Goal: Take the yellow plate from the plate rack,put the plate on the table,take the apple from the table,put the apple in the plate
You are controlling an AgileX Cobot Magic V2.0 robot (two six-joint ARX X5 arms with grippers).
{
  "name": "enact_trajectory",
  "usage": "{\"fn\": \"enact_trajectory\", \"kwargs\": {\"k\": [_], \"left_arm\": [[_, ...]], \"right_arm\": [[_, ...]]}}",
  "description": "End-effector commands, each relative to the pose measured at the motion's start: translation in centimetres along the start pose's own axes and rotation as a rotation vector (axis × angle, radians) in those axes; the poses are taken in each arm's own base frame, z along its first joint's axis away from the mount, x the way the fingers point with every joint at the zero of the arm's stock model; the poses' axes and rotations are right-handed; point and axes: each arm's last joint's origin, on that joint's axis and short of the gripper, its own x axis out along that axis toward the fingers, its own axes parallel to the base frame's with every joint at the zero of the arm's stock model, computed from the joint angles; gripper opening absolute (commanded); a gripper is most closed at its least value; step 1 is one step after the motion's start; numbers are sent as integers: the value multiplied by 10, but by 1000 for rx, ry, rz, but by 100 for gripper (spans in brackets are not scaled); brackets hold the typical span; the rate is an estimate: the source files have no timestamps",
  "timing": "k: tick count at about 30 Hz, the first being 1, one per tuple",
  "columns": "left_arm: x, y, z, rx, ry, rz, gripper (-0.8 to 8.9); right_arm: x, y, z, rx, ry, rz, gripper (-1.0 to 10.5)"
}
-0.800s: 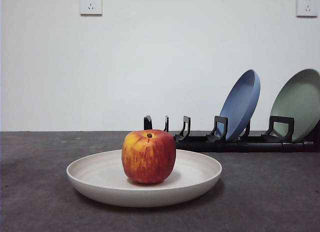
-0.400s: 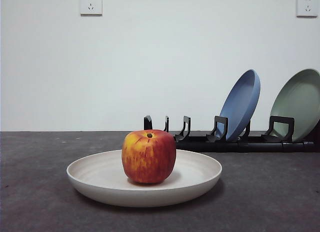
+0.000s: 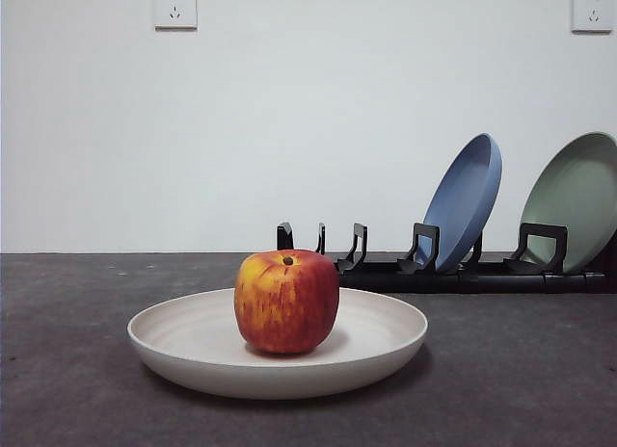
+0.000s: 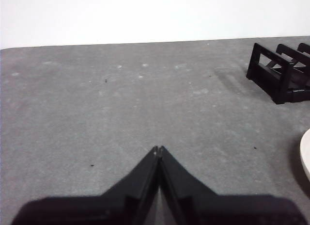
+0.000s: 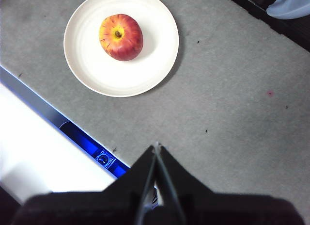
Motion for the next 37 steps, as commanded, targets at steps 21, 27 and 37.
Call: {"fn": "enact_trajectory", "kwargs": {"k": [21, 27, 37], "left_arm": [[2, 0, -3, -12, 15, -4, -3], [2, 0, -3, -12, 15, -4, -4], [2, 0, -4, -12, 24, -3, -3]], "right_arm": [[-6, -5, -7, 3, -5, -36, 1], [-39, -27, -14, 94, -300, -134, 1], [-108, -43, -57, 239, -780, -586, 1]]}}
